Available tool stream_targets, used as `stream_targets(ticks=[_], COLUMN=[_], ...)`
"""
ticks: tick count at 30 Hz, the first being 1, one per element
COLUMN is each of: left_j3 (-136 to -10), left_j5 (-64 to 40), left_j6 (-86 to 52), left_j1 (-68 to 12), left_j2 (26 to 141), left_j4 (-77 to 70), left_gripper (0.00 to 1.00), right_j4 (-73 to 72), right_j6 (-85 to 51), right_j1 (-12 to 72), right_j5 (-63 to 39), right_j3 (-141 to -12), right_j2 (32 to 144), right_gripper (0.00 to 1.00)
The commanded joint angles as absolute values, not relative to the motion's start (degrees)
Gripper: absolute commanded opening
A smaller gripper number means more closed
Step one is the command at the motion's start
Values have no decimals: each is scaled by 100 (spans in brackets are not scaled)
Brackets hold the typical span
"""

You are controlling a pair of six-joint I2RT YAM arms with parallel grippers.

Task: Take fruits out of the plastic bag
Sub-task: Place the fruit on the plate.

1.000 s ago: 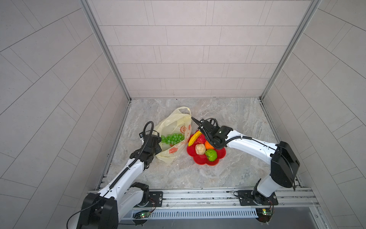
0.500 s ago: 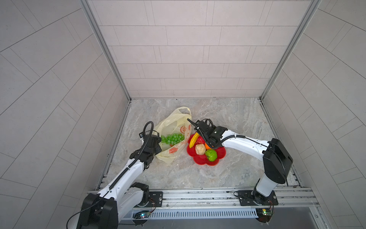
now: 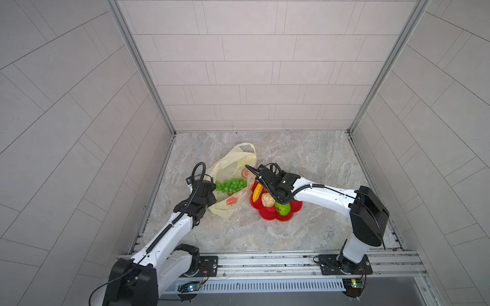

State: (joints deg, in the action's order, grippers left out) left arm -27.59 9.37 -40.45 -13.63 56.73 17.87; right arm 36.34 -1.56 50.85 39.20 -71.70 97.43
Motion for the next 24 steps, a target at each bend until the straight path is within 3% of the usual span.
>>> stream_targets(ticks=[1, 7, 12, 24], left_j3=[-2761, -2760, -2751, -2750], left_j5=[1046, 1063, 1072, 1081], left_j6=[-4013, -4017, -4017, -4010], left_j1=[-1354, -1356, -1354, -1354], left_j2=[5668, 5672, 5708, 5729], left_j4=[1909, 1898, 1875, 1861], left_gripper=[0, 0, 0, 0], right_j4=[3942, 4104, 4082, 4074], right_j6=[-618, -1243, -1598, -2132], right_j1=[5227, 5326, 5380, 5534], right_j5=[4331, 4622, 4429, 3993], right_j3=[-7008, -6707, -6464, -5910], right_j2=[9472, 9275, 9010, 8641], right_gripper=[13, 13, 22, 31])
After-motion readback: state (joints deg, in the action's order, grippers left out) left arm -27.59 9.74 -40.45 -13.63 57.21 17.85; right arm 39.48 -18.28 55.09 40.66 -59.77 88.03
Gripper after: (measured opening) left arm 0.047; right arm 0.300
